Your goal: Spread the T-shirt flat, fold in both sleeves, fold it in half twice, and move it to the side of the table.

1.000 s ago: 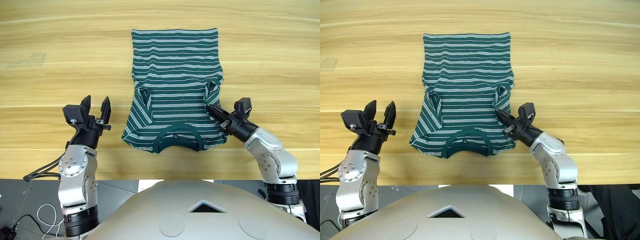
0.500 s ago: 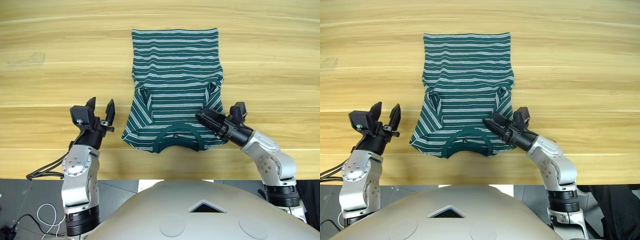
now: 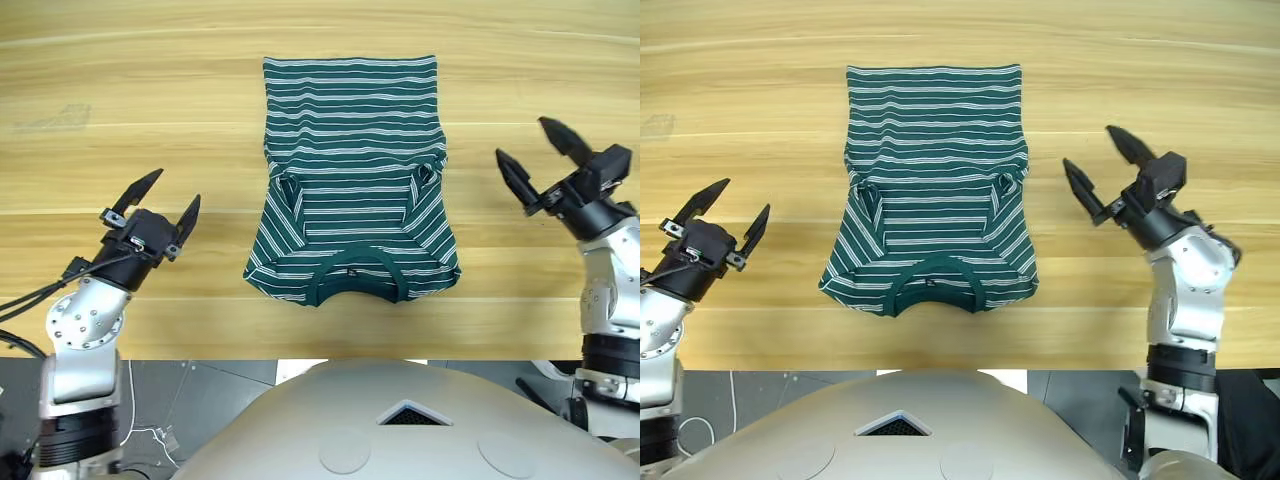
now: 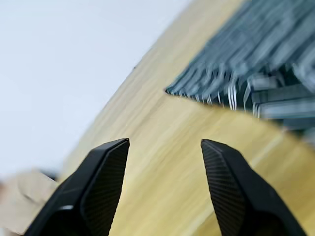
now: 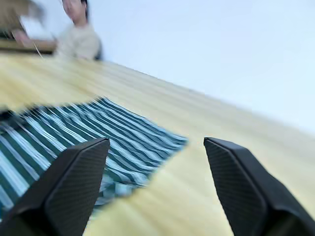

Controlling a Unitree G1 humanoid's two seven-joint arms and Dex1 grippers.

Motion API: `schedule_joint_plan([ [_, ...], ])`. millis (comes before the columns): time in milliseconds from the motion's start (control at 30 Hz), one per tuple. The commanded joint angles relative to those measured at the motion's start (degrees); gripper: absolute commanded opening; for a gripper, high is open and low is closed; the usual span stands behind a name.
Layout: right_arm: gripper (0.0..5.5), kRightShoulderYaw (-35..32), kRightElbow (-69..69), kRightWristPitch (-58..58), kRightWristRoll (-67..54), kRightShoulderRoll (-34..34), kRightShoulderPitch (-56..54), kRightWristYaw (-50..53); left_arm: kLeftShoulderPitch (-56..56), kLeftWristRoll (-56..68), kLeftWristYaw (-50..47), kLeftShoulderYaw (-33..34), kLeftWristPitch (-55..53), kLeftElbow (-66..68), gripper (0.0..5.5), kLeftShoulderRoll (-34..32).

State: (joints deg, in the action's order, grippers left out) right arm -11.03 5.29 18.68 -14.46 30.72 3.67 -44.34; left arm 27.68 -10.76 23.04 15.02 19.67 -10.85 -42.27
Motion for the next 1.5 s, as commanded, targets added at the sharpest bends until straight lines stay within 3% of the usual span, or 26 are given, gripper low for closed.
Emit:
schedule_joint_plan([
  [33,3.55,5.2,19.5,38.1,25.2,12.7,-4.8,1.9,-3.2,-22.4,-4.0,-4.2,17.2,6.1,2.72,-13.5],
  [200,3.55,10.6,28.0,60.4,34.0,18.1,-4.9,0.8,-5.8,-35.6,-8.1,-10.1,29.4,5.3,2.72,-18.1],
  [400,3.55,13.3,37.4,73.0,44.6,18.5,-6.8,5.0,-11.1,-46.4,-18.5,-15.9,38.6,10.1,2.72,-18.6],
  [567,3.55,17.1,38.9,73.8,50.8,19.1,-8.7,11.5,-13.5,-48.8,-21.8,-19.4,40.8,12.4,2.72,-18.9],
  [933,3.55,25.7,46.1,72.5,55.1,12.9,-18.6,21.1,-19.5,-47.4,-22.6,-25.2,40.0,17.0,2.72,-17.8],
  [1000,3.58,26.8,46.8,72.5,55.3,12.9,-19.0,22.5,-20.0,-47.0,-22.4,-26.0,39.9,17.3,2.39,-17.8],
  [1367,1.22,30.6,50.1,70.8,51.9,13.7,-19.8,27.9,-21.1,-49.0,-26.3,-29.0,38.2,20.1,0.32,-17.2],
  [1500,0.54,31.3,49.8,70.5,51.9,13.8,-19.6,28.8,-21.7,-49.9,-27.8,-30.2,38.0,21.2,0.0,-17.5],
])
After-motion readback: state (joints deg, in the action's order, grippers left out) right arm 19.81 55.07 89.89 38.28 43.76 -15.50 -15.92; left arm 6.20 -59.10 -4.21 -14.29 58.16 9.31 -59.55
